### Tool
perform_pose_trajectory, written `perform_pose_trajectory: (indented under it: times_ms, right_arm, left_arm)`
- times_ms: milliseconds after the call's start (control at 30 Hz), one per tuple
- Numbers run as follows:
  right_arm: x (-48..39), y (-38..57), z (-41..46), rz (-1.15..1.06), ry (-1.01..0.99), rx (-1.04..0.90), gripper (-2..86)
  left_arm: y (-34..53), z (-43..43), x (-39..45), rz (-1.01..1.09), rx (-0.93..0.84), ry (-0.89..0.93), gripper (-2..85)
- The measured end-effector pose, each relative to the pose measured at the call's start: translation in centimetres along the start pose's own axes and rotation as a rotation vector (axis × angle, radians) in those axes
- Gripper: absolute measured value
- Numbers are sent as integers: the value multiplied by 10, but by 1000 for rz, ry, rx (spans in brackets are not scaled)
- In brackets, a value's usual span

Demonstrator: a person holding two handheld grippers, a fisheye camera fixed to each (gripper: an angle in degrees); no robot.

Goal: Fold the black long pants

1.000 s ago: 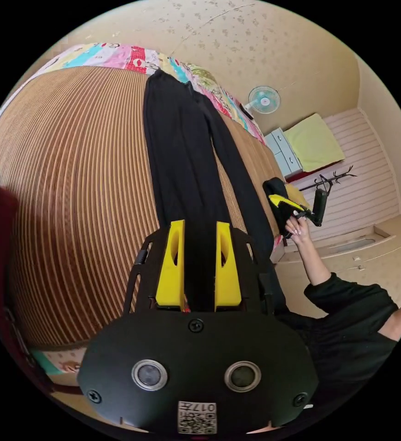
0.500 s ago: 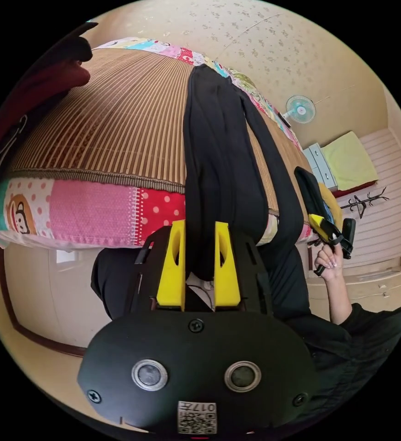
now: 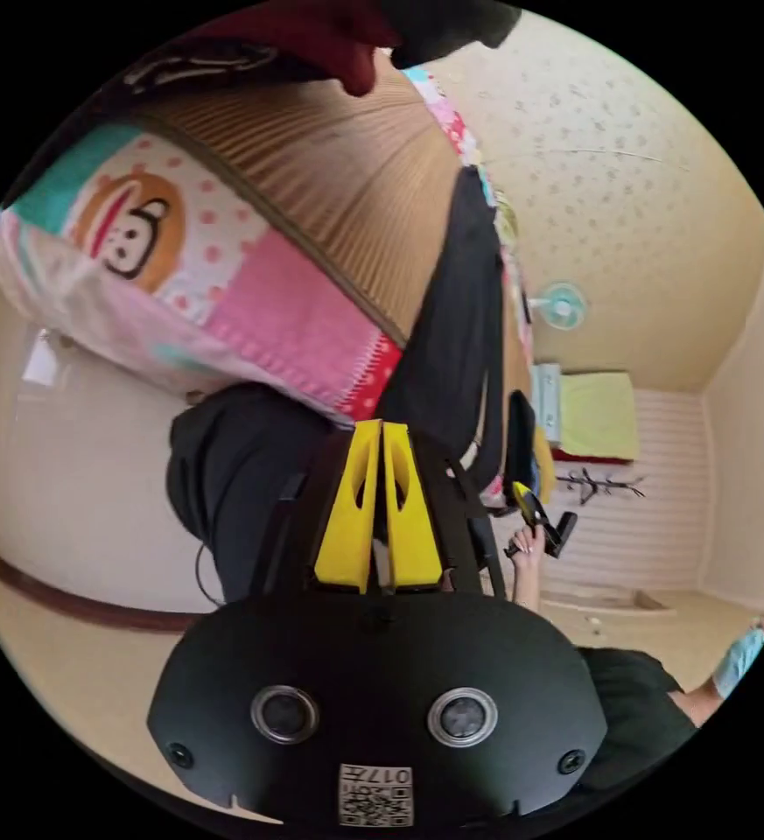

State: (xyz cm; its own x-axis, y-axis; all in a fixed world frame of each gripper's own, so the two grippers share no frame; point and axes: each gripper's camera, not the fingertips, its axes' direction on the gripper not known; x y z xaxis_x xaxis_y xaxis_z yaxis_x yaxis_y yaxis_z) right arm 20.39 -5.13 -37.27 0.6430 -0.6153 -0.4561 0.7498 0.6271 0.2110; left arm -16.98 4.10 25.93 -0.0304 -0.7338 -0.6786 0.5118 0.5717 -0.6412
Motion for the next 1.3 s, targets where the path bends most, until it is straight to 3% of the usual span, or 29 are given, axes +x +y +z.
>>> perform_pose_trajectory:
  times_ms: [100,300,400,667,833,967,1100,1300]
  right_arm:
    - [6,-2,17,3,154,-77,87]
    - [24,-1,35,-22,127,-142,95]
    - [19,5,21,-133,-58,-170,54]
    - [36,40,26,-58,-124,-234,46]
    - [-35,64,-40,-302,-262,-15,20]
    - [-69,62,-49,-465,-440,-8,12]
    - [-81,50,2,-385,-299,-176,17]
    - [-62,72,-12,-260,-61,-110,94]
  left_arm:
    - [20,-14,7,63,79,68,8]
    - [38,-3,40,118,16,12,106]
    - [45,6,70,208,-11,49,110]
    - [51,34,135,373,-82,95,111]
    - [69,31,181,538,-106,82,111]
    - [76,46,199,567,-144,181,112]
    - [63,82,217,552,-262,195,111]
    - [80,81,229,625,-246,139,111]
